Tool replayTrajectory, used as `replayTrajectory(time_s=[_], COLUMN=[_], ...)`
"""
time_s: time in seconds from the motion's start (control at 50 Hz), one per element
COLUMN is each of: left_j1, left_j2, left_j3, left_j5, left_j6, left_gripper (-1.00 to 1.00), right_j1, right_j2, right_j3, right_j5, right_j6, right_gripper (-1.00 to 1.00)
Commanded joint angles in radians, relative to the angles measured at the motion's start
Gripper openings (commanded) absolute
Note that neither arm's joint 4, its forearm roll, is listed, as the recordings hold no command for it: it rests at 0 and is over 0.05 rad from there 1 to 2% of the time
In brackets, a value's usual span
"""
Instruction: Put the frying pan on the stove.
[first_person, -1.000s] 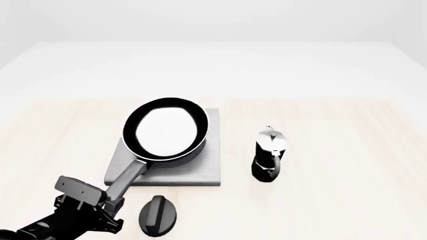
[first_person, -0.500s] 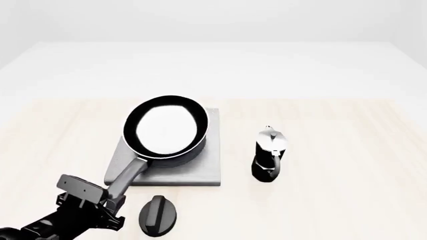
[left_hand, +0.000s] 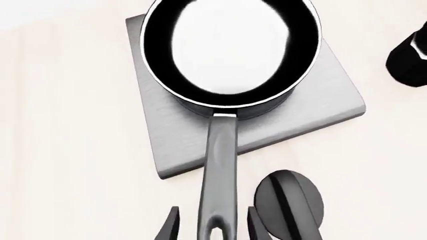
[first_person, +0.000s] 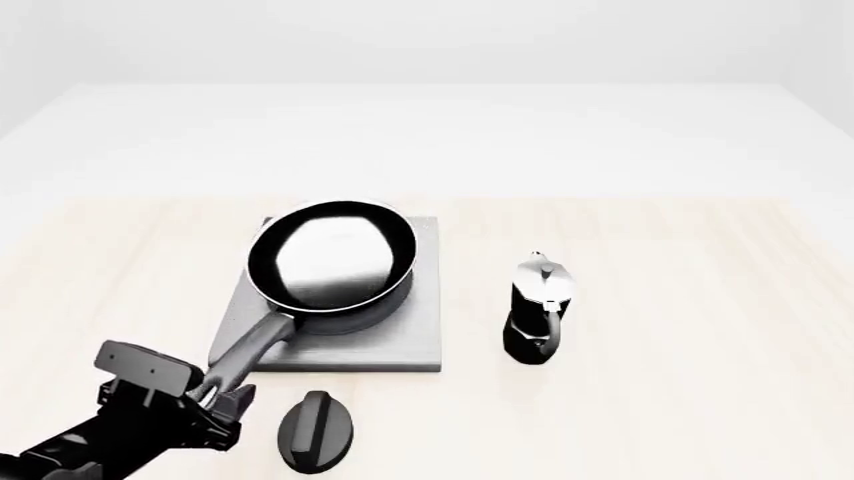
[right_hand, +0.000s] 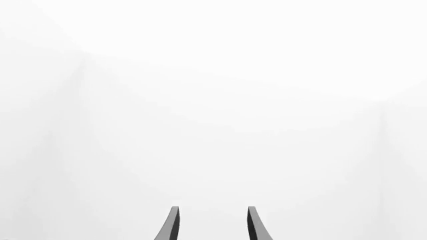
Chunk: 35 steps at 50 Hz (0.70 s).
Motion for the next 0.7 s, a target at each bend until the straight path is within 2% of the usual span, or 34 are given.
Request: replayTrajectory(time_s=[0.02, 0.36, 0.58, 0.7], left_j1=[-0.008, -0.049, -0.068, -0.055], left_j2=[-0.122, -0.313, -0.459, -0.533], left_j3=[-0.045, -0.135, -0.239, -0.331], left_j5=[0.125, 0.314, 0.451, 0.526], left_j6=[-0.004, -0.014, -0.008, 0.002], left_gripper=[1.00, 1.00, 1.00, 1.00], right_j1=[0.003, 0.007, 0.009, 0.009], right_j2=[0.000, 0.000, 0.000, 0.000], right_j3=[0.006, 0.002, -0.001, -0.001], right_j5=[-0.004, -0.002, 0.000, -0.001], right_j6=[0.001, 0.001, 0.001, 0.001], right_gripper=[1.00, 1.00, 1.00, 1.00])
